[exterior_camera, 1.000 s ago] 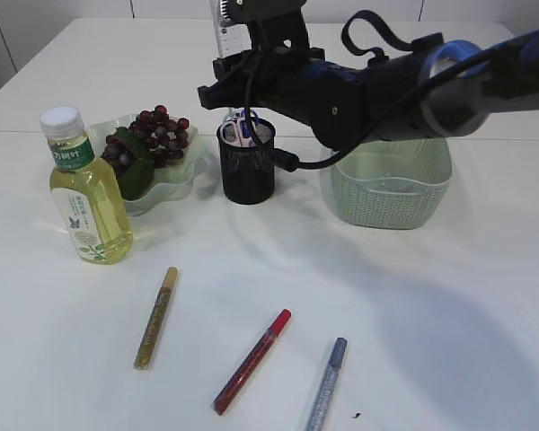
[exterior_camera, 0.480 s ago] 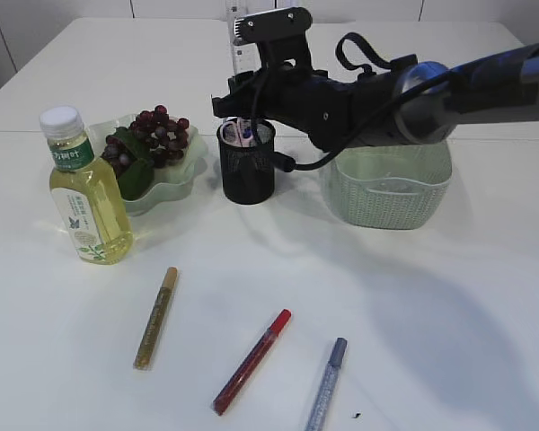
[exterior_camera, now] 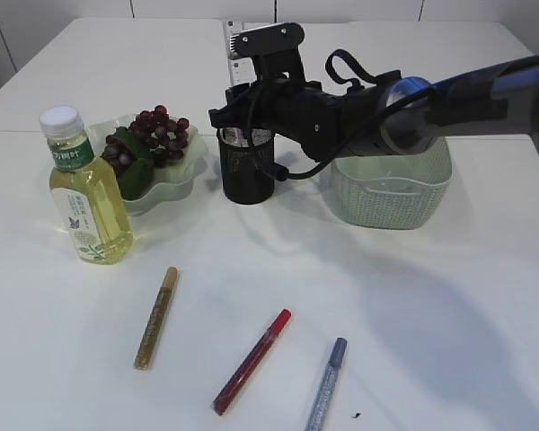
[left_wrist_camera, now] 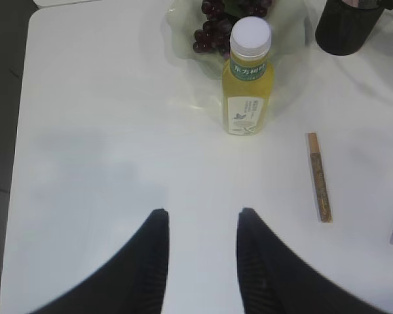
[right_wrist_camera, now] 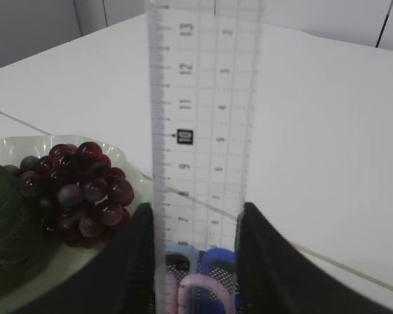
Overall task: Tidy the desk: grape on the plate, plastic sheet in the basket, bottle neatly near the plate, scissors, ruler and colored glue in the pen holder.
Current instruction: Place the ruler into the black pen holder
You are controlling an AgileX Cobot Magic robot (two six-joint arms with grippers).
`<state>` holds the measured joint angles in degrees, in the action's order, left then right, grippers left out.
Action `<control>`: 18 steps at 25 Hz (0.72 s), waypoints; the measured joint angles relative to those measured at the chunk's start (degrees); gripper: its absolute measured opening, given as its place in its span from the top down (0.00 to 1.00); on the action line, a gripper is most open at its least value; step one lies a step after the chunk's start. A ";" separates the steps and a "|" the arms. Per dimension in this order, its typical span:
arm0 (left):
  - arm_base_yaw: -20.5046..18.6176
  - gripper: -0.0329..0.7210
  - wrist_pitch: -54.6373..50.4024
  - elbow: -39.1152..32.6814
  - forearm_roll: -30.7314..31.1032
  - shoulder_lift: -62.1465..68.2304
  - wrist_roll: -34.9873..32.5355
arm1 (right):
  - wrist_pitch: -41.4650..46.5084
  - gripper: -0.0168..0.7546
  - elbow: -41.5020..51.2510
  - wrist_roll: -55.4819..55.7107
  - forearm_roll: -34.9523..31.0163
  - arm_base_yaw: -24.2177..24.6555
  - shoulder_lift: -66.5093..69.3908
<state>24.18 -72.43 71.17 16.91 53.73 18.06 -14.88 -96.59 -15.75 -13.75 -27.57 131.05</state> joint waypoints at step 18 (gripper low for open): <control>0.00 0.62 0.00 0.00 0.00 1.15 0.00 | -0.43 0.59 0.00 -0.33 -0.14 0.00 0.23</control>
<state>24.18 -72.43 71.17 16.91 54.88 18.06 -15.31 -96.59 -16.08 -13.89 -27.57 131.28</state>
